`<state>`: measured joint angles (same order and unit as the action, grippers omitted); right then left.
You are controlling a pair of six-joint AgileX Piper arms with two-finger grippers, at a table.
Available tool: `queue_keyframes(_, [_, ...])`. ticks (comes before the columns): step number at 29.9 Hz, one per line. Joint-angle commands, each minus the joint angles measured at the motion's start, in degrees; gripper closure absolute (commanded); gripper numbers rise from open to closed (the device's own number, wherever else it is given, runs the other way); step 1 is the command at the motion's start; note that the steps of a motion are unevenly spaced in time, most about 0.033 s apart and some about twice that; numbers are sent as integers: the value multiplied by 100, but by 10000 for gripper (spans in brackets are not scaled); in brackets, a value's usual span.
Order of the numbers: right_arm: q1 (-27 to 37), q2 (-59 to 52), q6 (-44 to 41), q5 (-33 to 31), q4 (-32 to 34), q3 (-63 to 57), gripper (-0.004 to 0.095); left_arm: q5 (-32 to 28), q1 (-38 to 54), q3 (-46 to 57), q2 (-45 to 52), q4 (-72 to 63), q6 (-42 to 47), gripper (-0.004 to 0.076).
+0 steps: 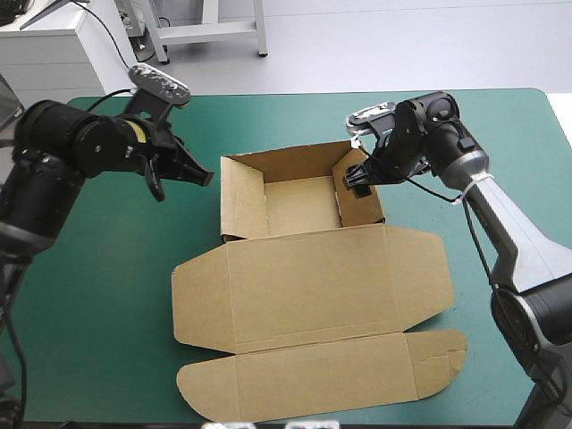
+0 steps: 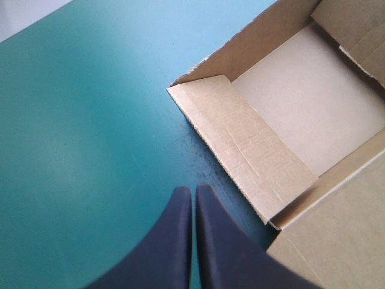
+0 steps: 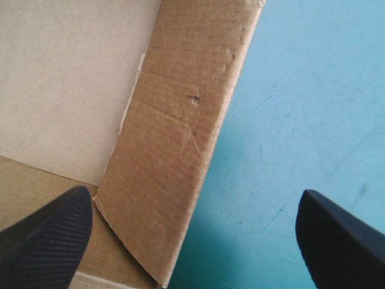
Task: Fold the box
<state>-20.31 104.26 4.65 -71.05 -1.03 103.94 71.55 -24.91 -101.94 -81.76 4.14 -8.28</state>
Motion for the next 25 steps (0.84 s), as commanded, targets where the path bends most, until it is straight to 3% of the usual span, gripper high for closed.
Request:
queue_keyframes(1, [13, -319, 25, 114, 24, 191, 75, 239, -17, 101, 687, 13, -31, 731])
queue_keyframes(13, [13, -309, 25, 357, 24, 191, 77, 153, -17, 2687, 2553, 325, 96, 731])
queue_keyframes(20, [13, -189, 25, 346, -25, 191, 77, -806, -7, 5050, 3594, 511, 650, 731])
queue_keyframes(25, [13, 59, 25, 368, -128, 191, 77, -1067, -7, 6290, 4019, 511, 1088, 731])
